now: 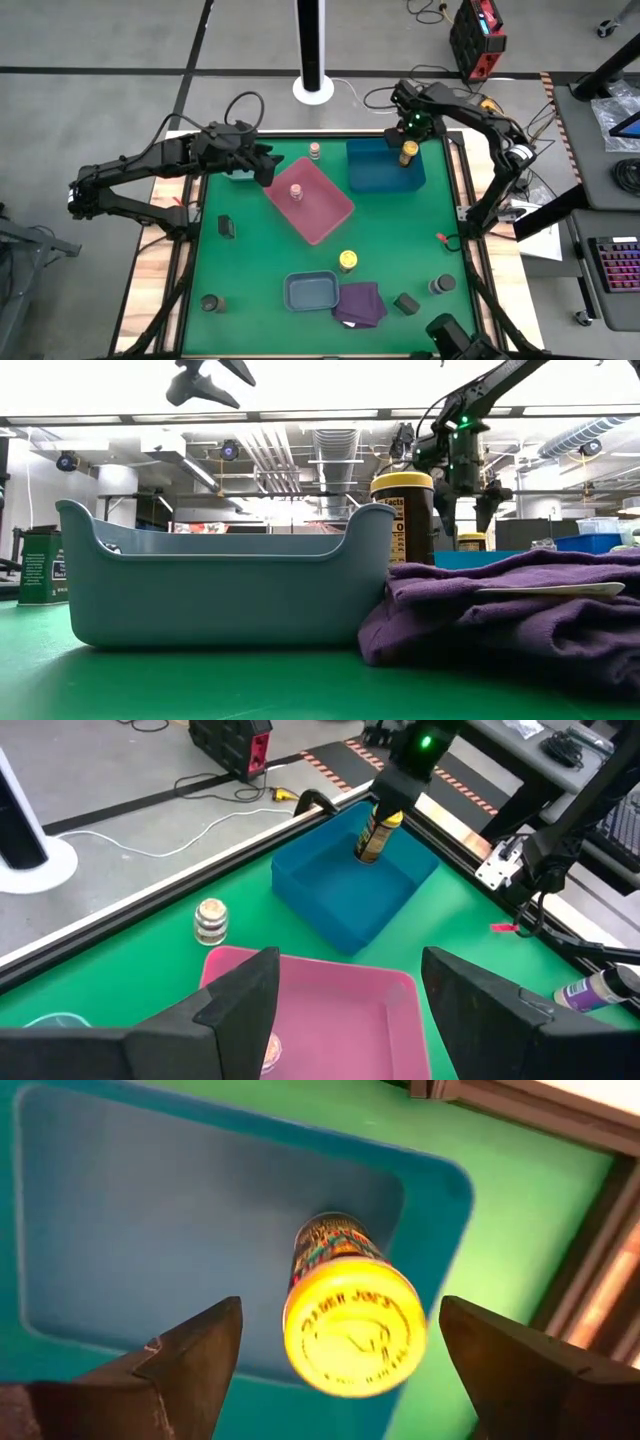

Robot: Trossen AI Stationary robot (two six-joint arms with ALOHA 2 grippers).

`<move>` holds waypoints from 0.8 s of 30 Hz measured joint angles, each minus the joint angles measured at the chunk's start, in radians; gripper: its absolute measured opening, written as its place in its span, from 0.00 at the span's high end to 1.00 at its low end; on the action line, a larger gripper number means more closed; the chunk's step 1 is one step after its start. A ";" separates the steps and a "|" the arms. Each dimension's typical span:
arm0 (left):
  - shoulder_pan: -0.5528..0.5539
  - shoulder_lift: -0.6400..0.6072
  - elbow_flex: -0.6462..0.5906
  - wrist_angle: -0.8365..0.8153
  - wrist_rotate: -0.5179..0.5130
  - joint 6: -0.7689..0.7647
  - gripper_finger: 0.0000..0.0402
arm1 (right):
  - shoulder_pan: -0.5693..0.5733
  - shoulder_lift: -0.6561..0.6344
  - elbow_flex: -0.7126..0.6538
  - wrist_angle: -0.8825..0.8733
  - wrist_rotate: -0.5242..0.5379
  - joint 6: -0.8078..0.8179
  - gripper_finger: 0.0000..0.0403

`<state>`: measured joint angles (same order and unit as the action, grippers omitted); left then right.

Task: Sort spices by type
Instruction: Put the top green seasoning can into the green bin

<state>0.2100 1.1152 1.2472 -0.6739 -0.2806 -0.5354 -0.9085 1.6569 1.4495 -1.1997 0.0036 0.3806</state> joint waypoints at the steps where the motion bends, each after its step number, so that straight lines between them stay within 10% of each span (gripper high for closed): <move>1: 0.000 0.000 0.000 -0.006 0.000 -0.004 0.43 | 0.000 -0.003 0.019 -0.019 0.000 0.000 0.18; 24: -0.204 0.000 0.000 -0.590 0.344 -0.626 0.43 | 0.319 -0.453 0.083 0.020 0.157 0.146 0.32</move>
<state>0.0056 1.1152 1.2469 -1.2635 0.0630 -1.1616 -0.5895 1.2037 1.5322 -1.1793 0.1607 0.5266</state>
